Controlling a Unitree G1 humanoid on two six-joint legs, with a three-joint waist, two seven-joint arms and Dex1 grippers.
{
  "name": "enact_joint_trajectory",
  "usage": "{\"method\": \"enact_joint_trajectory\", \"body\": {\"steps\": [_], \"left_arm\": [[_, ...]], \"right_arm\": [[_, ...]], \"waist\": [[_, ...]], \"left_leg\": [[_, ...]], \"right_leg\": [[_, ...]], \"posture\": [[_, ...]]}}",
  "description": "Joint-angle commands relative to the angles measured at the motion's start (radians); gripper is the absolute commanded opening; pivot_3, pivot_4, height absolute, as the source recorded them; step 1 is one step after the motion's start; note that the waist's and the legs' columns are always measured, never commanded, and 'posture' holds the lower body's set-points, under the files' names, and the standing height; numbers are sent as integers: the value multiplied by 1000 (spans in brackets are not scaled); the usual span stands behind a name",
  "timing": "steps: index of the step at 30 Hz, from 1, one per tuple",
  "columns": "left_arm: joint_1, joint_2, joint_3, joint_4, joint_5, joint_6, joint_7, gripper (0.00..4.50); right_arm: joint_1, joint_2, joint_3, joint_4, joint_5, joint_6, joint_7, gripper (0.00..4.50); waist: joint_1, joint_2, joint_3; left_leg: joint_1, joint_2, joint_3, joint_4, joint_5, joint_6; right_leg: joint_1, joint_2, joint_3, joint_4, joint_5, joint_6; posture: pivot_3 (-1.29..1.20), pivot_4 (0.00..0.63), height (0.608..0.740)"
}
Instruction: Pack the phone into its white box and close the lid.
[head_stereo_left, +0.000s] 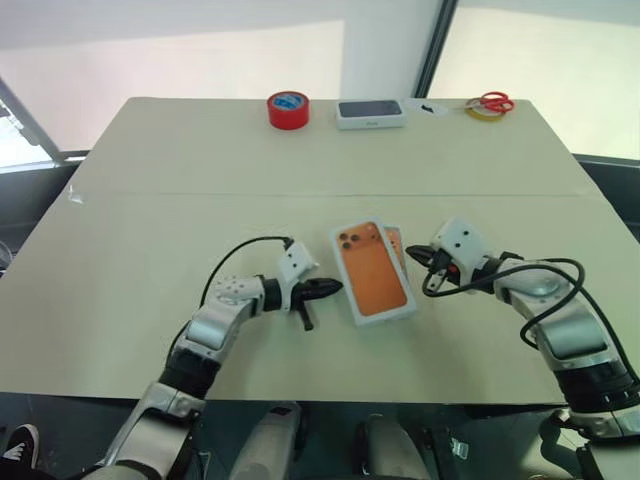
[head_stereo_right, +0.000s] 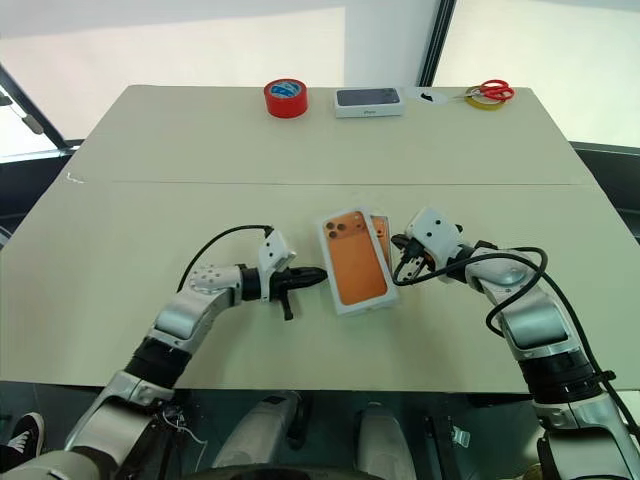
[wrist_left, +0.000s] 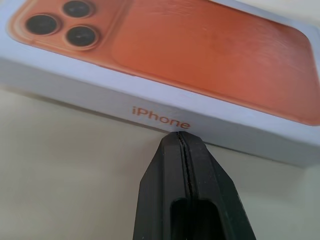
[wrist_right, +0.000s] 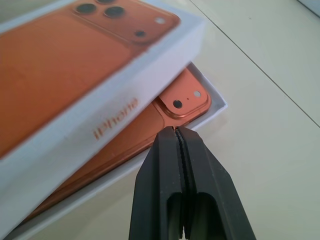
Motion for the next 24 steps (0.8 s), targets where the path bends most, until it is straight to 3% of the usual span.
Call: {"method": "enact_joint_trajectory", "body": {"steps": [1,24], "left_arm": [[-36,-28,1,37,19,-43,21,0],[-69,-75,24,50,29,-69,63,0]], "right_arm": [[14,-7,-3,-49,-13,-16,13,32],[-86,46,49,141,-229,-56,-104,32]], "waist": [[0,0,0],[0,0,0]], "left_leg": [[0,0,0,0,0,0],[0,-1,0,1,0,0]], "right_leg": [[0,0,0,0,0,0],[0,0,0,1,0,0]], "posture": [[0,150,740],[0,150,740]]}}
